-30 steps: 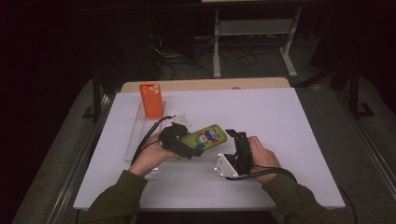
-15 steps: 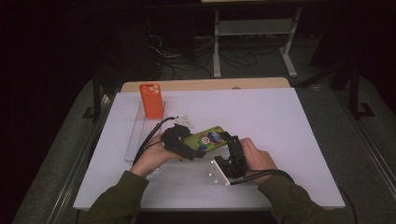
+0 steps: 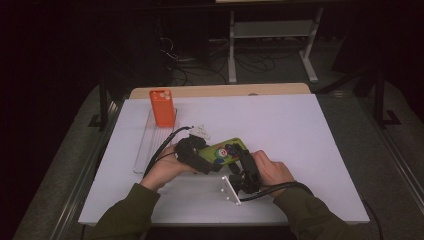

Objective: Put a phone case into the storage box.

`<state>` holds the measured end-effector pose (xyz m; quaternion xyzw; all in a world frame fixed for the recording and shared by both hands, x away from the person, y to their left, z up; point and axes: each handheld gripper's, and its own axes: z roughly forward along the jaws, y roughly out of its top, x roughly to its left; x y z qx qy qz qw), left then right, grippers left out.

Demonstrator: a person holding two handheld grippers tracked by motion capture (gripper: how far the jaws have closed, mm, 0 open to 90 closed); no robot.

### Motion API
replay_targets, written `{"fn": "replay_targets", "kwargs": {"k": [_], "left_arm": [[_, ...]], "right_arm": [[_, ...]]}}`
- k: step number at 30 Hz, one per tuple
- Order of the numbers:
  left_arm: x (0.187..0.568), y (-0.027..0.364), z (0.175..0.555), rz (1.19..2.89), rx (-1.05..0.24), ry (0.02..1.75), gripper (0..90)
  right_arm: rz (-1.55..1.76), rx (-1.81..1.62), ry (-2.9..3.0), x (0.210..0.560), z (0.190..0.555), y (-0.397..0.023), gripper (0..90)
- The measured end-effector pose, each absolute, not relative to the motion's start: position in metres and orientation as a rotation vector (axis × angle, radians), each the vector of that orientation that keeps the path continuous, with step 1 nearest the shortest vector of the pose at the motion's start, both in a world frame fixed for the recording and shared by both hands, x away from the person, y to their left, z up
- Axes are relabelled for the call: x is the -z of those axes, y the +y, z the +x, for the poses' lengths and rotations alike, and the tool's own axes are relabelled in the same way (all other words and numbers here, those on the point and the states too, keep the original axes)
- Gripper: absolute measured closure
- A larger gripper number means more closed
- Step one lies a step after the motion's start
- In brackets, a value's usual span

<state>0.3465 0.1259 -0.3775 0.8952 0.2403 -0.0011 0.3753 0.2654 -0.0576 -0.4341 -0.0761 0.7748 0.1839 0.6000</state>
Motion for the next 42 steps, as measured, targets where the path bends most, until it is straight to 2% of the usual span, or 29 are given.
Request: {"fn": "replay_targets", "kwargs": {"k": [2,7,22,29,42], "left_arm": [[0.3774,0.1260,0.3465,2.291,0.002,0.615,15.6],[0.3777,0.1260,0.3466,2.291,0.003,0.616,15.7],[0.3778,0.1247,0.3458,2.295,0.002,0.612,15.7],[0.3776,0.1244,0.3458,2.290,0.005,0.617,15.7],[0.3771,0.1259,0.3449,2.251,-0.025,0.599,13.9]], "right_arm": [[-0.178,-0.419,1.804,0.4337,0.2651,-0.0575,33.0],[-0.185,-0.405,1.824,0.4333,0.2650,-0.0575,44.6],[-0.197,-0.399,1.816,0.4354,0.2635,-0.0558,59.0],[-0.223,-0.396,1.792,0.4360,0.2618,-0.0548,73.0],[-0.231,-0.358,1.752,0.4376,0.2604,-0.0542,76.1]]}}
